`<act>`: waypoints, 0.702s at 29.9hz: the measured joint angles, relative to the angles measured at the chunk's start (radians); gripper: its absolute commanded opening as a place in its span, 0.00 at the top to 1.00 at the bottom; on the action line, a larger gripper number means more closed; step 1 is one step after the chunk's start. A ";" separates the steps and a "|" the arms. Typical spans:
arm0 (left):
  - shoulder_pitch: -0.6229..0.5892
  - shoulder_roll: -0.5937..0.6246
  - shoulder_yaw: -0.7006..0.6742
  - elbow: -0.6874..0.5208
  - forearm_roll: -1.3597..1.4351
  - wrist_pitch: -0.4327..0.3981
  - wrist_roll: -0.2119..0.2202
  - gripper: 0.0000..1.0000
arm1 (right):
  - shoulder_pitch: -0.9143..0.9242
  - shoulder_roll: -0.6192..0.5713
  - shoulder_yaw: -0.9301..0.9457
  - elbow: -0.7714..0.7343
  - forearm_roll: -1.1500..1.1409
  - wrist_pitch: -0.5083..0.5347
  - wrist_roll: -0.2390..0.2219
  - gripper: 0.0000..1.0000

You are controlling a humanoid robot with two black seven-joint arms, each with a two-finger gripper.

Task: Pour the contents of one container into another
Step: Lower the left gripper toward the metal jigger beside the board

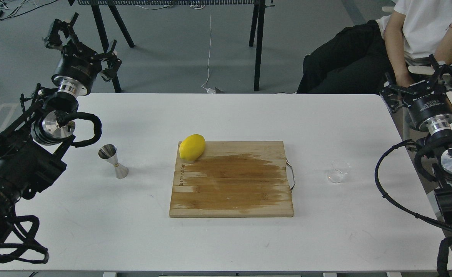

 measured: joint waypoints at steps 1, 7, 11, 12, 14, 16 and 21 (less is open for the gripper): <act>0.000 0.000 0.000 -0.001 0.000 0.000 0.000 0.00 | 0.000 -0.001 0.001 0.000 0.000 0.000 0.000 0.00; 0.000 0.006 0.003 -0.002 -0.001 0.007 0.006 0.00 | 0.000 -0.001 -0.012 0.018 0.000 0.000 0.001 0.00; 0.006 0.025 0.014 -0.043 -0.002 0.004 0.019 0.00 | -0.013 0.001 -0.015 0.055 0.000 0.000 0.001 0.00; 0.012 0.039 0.016 -0.069 -0.002 0.001 0.022 0.00 | -0.015 0.001 -0.015 0.059 0.000 0.000 0.001 0.00; 0.053 0.091 0.019 -0.169 0.003 0.000 0.025 0.00 | -0.022 0.002 -0.015 0.063 0.000 0.000 0.001 0.00; 0.101 0.157 0.019 -0.301 0.010 0.009 0.026 0.01 | -0.033 0.003 -0.014 0.065 0.001 0.000 0.001 0.00; 0.219 0.349 0.029 -0.650 0.062 0.131 0.022 0.04 | -0.107 0.004 -0.004 0.118 0.007 0.000 0.000 0.00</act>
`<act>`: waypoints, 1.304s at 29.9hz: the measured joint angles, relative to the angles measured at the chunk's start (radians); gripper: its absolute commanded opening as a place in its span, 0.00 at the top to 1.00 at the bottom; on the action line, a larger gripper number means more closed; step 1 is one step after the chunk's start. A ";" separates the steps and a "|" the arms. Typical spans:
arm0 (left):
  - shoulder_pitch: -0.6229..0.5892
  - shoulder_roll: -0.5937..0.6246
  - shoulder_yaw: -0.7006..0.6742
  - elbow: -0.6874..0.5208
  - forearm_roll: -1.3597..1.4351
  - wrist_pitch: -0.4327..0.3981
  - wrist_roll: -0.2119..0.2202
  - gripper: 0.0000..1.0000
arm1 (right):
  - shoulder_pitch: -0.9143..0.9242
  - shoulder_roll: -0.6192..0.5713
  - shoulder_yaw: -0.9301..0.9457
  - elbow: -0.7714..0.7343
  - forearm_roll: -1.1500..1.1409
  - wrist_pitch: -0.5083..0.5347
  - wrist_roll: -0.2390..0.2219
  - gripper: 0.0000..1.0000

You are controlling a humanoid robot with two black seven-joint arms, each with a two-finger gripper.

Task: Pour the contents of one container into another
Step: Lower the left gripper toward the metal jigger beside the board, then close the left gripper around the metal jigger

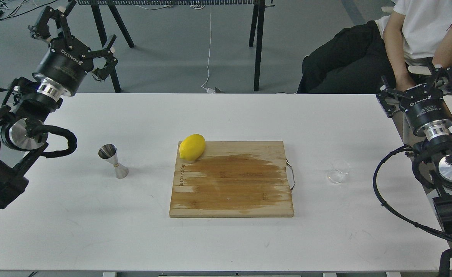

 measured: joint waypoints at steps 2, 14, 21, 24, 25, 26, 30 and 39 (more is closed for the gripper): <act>0.036 0.066 0.005 -0.115 0.082 0.050 -0.007 0.05 | -0.025 0.000 0.002 0.022 0.003 0.000 0.000 0.00; 0.304 0.343 0.010 -0.390 0.685 0.226 -0.056 0.06 | -0.041 -0.003 0.022 0.036 0.005 0.000 0.000 0.00; 0.503 0.384 0.014 -0.379 1.056 0.447 -0.156 0.07 | -0.041 -0.007 0.024 0.031 0.004 0.000 0.000 0.00; 0.558 0.368 0.040 -0.328 1.280 0.561 -0.144 0.07 | -0.041 -0.006 0.024 0.031 0.004 0.000 0.000 0.00; 0.565 0.354 0.054 -0.298 1.335 0.586 -0.129 0.07 | -0.041 -0.004 0.024 0.031 0.004 0.000 0.000 0.00; 0.566 0.330 0.075 -0.268 1.392 0.608 -0.114 0.07 | -0.041 -0.003 0.023 0.031 0.004 0.000 0.000 0.00; 0.552 0.215 0.109 -0.069 1.590 0.651 -0.079 0.09 | -0.041 -0.001 0.021 0.031 0.004 0.000 0.000 0.00; 0.437 -0.067 0.118 0.350 1.970 0.722 -0.074 0.12 | -0.039 -0.005 0.023 0.032 0.004 0.000 0.000 0.00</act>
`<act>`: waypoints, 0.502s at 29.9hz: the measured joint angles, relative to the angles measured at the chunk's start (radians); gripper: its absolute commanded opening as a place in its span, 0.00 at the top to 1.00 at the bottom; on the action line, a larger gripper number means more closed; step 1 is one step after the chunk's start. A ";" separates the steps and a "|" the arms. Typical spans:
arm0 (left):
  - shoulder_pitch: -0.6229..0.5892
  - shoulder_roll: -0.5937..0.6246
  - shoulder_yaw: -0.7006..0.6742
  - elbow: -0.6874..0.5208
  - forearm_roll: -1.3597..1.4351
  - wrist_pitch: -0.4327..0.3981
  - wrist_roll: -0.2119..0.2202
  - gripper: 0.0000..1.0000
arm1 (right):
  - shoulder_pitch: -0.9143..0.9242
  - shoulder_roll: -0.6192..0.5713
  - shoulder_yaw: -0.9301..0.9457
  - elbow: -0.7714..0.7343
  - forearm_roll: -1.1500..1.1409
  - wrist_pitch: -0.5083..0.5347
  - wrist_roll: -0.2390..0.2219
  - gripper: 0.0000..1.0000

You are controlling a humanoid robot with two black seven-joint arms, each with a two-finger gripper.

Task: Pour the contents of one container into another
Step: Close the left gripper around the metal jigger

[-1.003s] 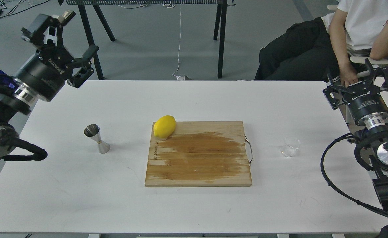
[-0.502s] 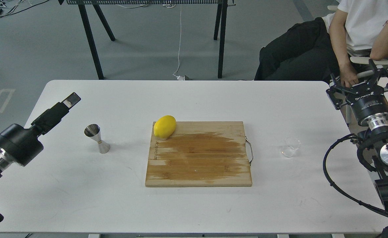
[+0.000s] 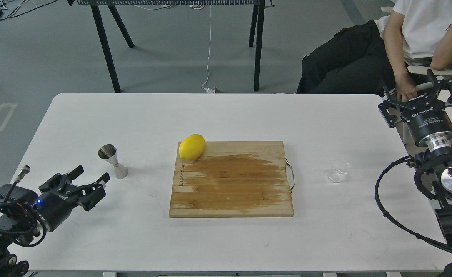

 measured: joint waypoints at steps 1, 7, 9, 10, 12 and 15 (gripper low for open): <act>-0.014 -0.017 0.000 0.027 0.012 0.002 0.000 0.12 | 0.000 -0.002 0.001 0.000 0.000 0.000 0.000 0.00; -0.077 -0.089 0.003 0.122 0.028 0.005 -0.003 0.15 | -0.004 -0.010 0.003 0.001 0.000 0.000 0.000 0.00; -0.091 -0.106 0.010 0.144 0.029 0.006 -0.003 0.18 | -0.005 -0.010 0.003 0.001 0.000 0.000 0.000 0.00; -0.100 -0.114 0.019 0.158 0.029 0.006 -0.003 0.19 | -0.006 -0.010 0.003 0.002 0.000 0.000 0.000 0.00; -0.116 -0.125 0.029 0.176 0.029 0.007 -0.001 0.23 | -0.006 -0.010 0.003 0.005 0.001 0.000 0.000 0.00; -0.135 -0.144 0.036 0.216 0.027 0.011 -0.001 0.28 | -0.006 -0.010 0.003 0.005 0.001 0.000 0.001 0.00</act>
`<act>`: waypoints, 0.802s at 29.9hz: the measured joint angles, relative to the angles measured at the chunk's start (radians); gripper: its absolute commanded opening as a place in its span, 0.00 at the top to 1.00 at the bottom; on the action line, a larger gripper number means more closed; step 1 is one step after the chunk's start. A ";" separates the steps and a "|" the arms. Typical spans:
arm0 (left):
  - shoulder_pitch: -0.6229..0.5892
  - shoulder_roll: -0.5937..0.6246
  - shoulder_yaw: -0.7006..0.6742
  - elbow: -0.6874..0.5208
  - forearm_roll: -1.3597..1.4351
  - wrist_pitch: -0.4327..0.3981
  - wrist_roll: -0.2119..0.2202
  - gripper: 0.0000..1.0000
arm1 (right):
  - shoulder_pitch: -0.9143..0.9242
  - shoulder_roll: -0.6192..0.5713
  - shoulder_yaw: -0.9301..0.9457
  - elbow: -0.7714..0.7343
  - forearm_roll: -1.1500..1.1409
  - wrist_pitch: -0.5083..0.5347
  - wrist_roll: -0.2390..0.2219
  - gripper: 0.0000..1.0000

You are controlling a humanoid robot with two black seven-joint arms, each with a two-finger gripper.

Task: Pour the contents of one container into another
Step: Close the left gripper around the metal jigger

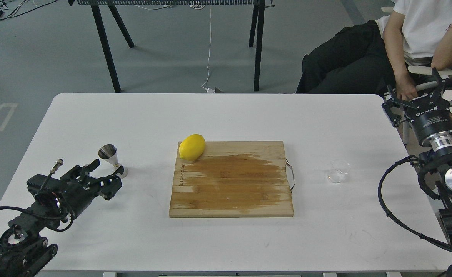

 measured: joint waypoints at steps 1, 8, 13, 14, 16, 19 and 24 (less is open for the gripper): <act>-0.006 -0.005 0.001 0.013 -0.001 0.004 0.000 0.30 | 0.000 0.000 0.000 0.000 0.000 0.000 0.000 0.00; -0.029 -0.046 0.002 0.040 -0.001 0.015 0.001 0.47 | 0.000 0.000 0.000 0.000 0.000 0.000 0.000 0.00; -0.041 -0.062 0.002 0.047 0.001 0.015 0.008 0.70 | 0.000 0.000 -0.001 0.001 0.001 0.000 0.000 0.00; -0.042 -0.067 0.002 0.050 0.001 0.015 0.009 0.73 | 0.000 0.000 -0.001 0.002 0.000 0.000 -0.001 0.00; -0.042 -0.072 0.002 0.054 0.001 0.015 0.010 0.79 | 0.000 -0.001 -0.001 0.004 0.000 0.000 -0.001 0.00; -0.040 -0.074 0.003 0.055 0.002 0.015 0.009 0.88 | 0.000 -0.002 -0.001 0.004 0.000 0.000 -0.001 0.00; -0.041 -0.075 0.004 0.056 0.001 0.015 0.007 0.92 | 0.000 -0.002 -0.001 0.004 0.000 0.000 -0.001 0.00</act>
